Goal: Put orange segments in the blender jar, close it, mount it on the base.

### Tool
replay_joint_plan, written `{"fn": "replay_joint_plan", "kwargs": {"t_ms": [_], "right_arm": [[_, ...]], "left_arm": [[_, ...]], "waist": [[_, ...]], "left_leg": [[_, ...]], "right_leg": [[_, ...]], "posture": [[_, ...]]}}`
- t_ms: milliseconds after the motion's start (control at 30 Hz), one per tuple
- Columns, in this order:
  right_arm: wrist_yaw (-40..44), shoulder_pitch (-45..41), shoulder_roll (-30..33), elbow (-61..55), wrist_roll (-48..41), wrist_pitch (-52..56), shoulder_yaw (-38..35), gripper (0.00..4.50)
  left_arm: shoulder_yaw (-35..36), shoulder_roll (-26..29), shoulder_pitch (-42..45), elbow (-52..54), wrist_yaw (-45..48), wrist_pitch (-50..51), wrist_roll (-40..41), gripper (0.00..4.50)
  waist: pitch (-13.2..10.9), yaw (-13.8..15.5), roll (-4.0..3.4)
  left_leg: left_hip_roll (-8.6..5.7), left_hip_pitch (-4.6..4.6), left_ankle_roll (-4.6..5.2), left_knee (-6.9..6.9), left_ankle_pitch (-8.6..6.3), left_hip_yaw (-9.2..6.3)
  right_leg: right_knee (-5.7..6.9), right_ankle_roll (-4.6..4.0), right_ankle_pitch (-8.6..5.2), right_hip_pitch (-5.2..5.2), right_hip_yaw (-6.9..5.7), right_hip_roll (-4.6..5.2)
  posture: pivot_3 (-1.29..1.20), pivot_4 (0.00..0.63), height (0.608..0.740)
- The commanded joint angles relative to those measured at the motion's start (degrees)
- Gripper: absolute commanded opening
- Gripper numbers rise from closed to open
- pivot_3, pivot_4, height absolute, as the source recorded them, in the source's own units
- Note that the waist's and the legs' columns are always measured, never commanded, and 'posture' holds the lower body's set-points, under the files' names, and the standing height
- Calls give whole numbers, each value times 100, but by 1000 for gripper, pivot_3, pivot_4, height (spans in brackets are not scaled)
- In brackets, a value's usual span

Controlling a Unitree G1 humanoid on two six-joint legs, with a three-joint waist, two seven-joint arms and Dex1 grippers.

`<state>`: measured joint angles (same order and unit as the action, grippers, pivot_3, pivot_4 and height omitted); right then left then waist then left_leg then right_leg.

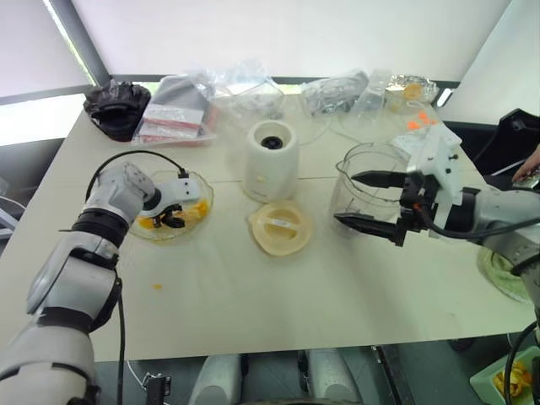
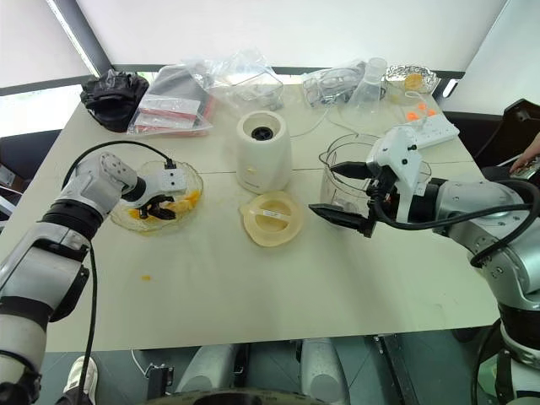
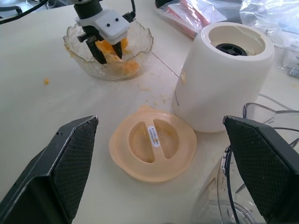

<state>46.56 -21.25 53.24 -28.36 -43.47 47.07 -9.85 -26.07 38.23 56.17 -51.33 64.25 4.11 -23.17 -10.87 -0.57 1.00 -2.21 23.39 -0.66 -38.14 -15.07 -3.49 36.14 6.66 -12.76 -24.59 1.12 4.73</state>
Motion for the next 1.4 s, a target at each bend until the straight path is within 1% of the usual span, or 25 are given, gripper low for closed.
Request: {"fn": "replay_joint_plan", "kwargs": {"t_ms": [33,333,800,900,1000,1033,1200,1400], "right_arm": [[35,-141,-14,-36,16,-129,-83,4500],[60,-181,-47,5,64,-134,-63,4500],[36,-198,-31,5,79,-119,-97,4500],[34,-222,-33,21,91,-126,-85,4500],[37,-244,-41,36,105,-129,-76,4500],[35,-254,-49,43,111,-129,-70,4500],[53,-256,-56,36,121,-133,-67,4500],[64,-264,-66,35,138,-138,-39,4500]], "left_arm": [[71,80,56,-29,-143,-292,-54,2410],[137,24,-32,37,28,-588,88,2410],[46,12,-138,-128,-71,-630,-77,2410],[52,4,-131,-160,-102,-629,-76,1566],[59,-10,-119,-185,-127,-624,-68,277],[61,-12,-117,-190,-131,-629,-69,38],[119,-23,-100,-160,-134,-537,-24,38],[354,-48,99,-189,-7,-171,171,38]], "waist": [[0,-2,0],[0,-3,0],[1,-3,0],[1,-5,-1],[4,-2,-4],[5,-2,-5],[5,-6,-5],[5,-5,-5]], "left_leg": [[-1,0,0,0,0,0],[-4,0,0,0,0,0],[-5,0,0,0,0,0],[-5,-1,0,-1,0,1],[-5,-1,0,-1,0,1],[-5,-2,0,-1,0,1],[-5,-6,0,-1,0,1],[-6,-6,0,-1,0,1]], "right_leg": [[0,0,0,0,0,0],[1,0,0,0,0,-1],[2,0,0,0,0,-1],[2,0,0,0,0,-1],[2,0,0,1,0,-2],[2,0,0,2,0,-1],[3,0,0,6,0,-2],[3,0,0,6,0,-2]], "posture": [[0,150,740],[0,150,740],[0,150,740],[0,150,740],[0,150,740],[0,150,740],[0,150,740],[0,150,740]]}}
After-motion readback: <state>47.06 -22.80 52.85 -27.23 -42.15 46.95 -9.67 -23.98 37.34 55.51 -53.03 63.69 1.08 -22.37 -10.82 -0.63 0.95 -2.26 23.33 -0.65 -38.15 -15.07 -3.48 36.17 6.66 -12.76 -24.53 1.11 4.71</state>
